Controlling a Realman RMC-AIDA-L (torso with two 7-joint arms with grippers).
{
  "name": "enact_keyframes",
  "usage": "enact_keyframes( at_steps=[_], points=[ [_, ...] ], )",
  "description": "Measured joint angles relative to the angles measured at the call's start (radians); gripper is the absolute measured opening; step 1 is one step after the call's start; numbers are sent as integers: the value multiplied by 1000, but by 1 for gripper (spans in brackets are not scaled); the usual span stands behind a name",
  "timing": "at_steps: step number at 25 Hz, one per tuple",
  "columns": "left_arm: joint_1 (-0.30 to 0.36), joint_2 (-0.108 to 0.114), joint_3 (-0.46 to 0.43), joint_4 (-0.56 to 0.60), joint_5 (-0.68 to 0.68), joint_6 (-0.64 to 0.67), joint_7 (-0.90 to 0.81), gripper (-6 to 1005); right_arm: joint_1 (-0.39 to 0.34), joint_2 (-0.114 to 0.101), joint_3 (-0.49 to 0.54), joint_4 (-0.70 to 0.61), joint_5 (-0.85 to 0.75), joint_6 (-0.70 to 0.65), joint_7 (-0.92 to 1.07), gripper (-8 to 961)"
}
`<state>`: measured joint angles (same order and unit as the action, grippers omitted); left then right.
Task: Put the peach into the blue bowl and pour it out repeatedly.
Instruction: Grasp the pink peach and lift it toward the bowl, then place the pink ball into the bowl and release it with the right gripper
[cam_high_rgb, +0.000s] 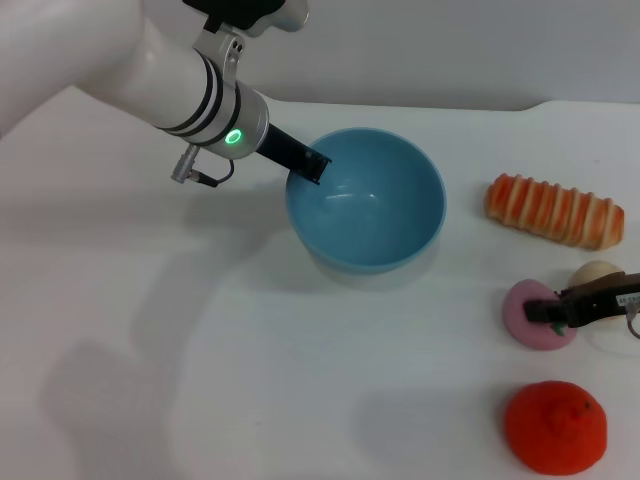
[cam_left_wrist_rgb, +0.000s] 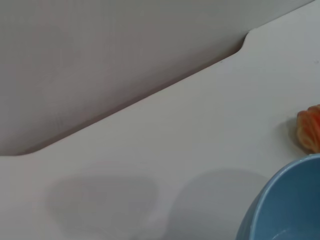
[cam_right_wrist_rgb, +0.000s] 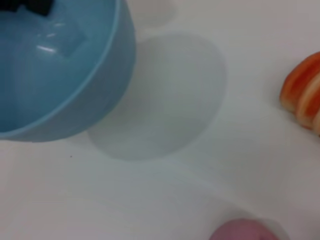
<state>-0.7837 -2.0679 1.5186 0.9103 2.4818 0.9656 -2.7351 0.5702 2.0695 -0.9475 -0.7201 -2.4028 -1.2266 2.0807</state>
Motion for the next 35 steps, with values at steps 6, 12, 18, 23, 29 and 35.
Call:
enact_keyframes(
  at_steps=[6, 12, 18, 23, 29, 35],
  points=[
    [1, 0, 7, -1, -4, -1, 0, -2, -17, 3, -1, -133, 36, -66, 4, 270],
    [0, -1, 52, -14, -51, -16, 0, -2, -17, 2, 7, -338, 241, -229, 1, 162],
    [-3, -2, 109, -26, -115, -51, 0, -2, 70, 0, -65, -300, 299, -222, 1, 111],
    [-1, -2, 109, -28, -125, -61, 0, -1, 113, 2, -101, -192, 314, -154, -61, 97],
    [0, 0, 105, -33, -127, -67, 0, -1, 108, 4, -116, -161, 353, -115, -104, 207],
    [1, 0, 108, -39, -127, -78, 0, -2, 76, 4, -107, -148, 387, -78, -134, 354]
  ],
)
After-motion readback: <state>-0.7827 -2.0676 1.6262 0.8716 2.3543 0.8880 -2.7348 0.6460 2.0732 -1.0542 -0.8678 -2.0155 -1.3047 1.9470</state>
